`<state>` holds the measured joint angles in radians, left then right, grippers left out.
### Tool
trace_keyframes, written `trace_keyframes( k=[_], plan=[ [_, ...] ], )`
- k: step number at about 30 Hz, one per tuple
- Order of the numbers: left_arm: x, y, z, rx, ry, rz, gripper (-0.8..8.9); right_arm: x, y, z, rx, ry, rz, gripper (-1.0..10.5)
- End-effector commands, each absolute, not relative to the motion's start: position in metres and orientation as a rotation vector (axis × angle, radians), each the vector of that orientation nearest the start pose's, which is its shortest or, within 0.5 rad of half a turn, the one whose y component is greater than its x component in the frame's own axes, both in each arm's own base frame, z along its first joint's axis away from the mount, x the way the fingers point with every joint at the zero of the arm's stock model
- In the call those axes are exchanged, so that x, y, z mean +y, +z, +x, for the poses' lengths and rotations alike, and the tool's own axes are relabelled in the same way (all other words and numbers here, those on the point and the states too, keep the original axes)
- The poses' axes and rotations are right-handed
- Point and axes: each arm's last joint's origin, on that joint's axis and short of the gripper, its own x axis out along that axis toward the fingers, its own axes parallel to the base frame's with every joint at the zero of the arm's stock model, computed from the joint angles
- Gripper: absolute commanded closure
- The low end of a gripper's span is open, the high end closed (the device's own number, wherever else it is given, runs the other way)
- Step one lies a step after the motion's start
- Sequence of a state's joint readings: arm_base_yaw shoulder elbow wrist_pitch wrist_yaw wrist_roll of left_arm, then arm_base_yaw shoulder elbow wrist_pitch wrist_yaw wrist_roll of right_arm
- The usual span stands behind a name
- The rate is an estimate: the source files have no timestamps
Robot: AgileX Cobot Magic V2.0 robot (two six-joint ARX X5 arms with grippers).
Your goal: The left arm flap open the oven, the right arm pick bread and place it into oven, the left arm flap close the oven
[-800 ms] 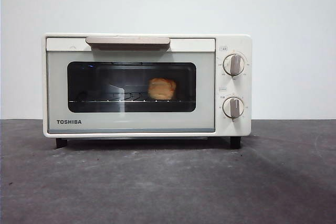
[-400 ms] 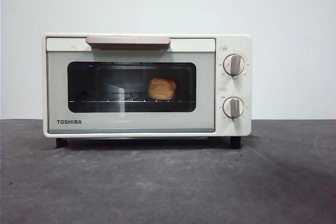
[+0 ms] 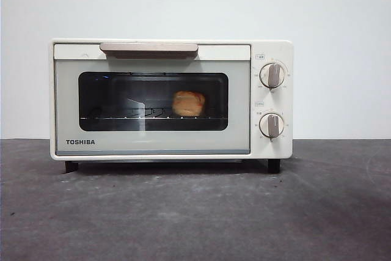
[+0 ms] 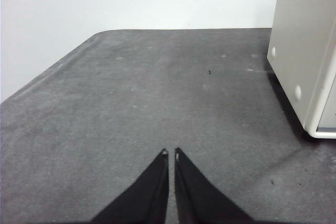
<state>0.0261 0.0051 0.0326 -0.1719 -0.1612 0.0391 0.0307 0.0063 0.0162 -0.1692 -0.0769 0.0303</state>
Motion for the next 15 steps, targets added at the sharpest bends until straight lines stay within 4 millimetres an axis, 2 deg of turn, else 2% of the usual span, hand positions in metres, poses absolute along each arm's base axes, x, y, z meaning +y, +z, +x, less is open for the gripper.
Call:
trace_keyframes(
  k=[1,15],
  plan=[
    [0.0074,0.1518,0.0955,0.157,0.189,0.051,7.85,0.005,0.149,0.0957,0.177,0.102,0.055,9.4],
    [0.0075,0.1518,0.0955,0.157,0.189,0.052,7.85,0.005,0.1514,0.0961,0.154,0.102,0.062,9.4]
  ],
)
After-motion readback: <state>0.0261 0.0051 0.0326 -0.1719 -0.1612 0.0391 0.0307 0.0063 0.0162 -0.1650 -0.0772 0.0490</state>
